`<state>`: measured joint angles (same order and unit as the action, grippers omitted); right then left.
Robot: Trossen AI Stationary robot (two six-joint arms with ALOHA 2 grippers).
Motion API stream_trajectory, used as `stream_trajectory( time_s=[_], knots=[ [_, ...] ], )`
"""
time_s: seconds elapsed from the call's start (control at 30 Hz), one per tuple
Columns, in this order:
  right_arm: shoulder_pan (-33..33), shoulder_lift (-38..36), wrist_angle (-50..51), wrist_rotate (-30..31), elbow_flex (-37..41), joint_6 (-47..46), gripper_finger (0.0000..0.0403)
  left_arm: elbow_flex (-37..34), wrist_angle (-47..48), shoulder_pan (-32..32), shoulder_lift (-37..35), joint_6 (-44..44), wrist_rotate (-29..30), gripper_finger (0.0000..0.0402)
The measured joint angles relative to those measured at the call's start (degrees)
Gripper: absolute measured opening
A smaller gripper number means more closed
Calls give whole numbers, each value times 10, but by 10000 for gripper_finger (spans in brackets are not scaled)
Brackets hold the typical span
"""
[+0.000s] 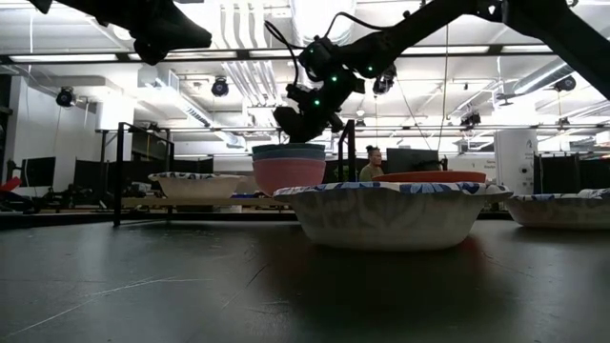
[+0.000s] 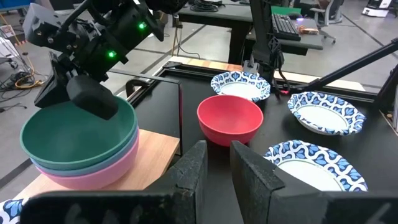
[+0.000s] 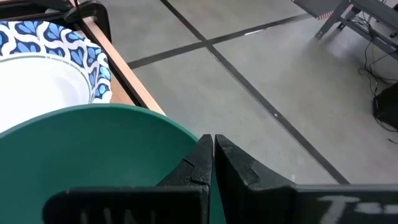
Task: Place and stack bowls onto a shelf
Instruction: Stack the green bowl on top of the blue bowl, then stack the white patterned bowl on top of the white patterned bowl
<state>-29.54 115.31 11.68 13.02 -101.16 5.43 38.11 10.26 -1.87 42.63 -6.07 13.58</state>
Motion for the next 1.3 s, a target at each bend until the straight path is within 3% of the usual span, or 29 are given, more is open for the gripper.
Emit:
stream_trajectory(
  time_s=[0.93, 1.13, 1.3],
  knots=[
    [0, -3, 1, 0, 5, -2, 9, 0, 0, 0, 0, 0, 0, 54],
    [31, -72, 23, -44, 6, 8, 9, 0, -2, 0, 1, -3, 0, 54],
    [85, -145, 47, -45, 40, 33, 9, 0, -16, 0, 7, -5, 0, 54]
  ],
)
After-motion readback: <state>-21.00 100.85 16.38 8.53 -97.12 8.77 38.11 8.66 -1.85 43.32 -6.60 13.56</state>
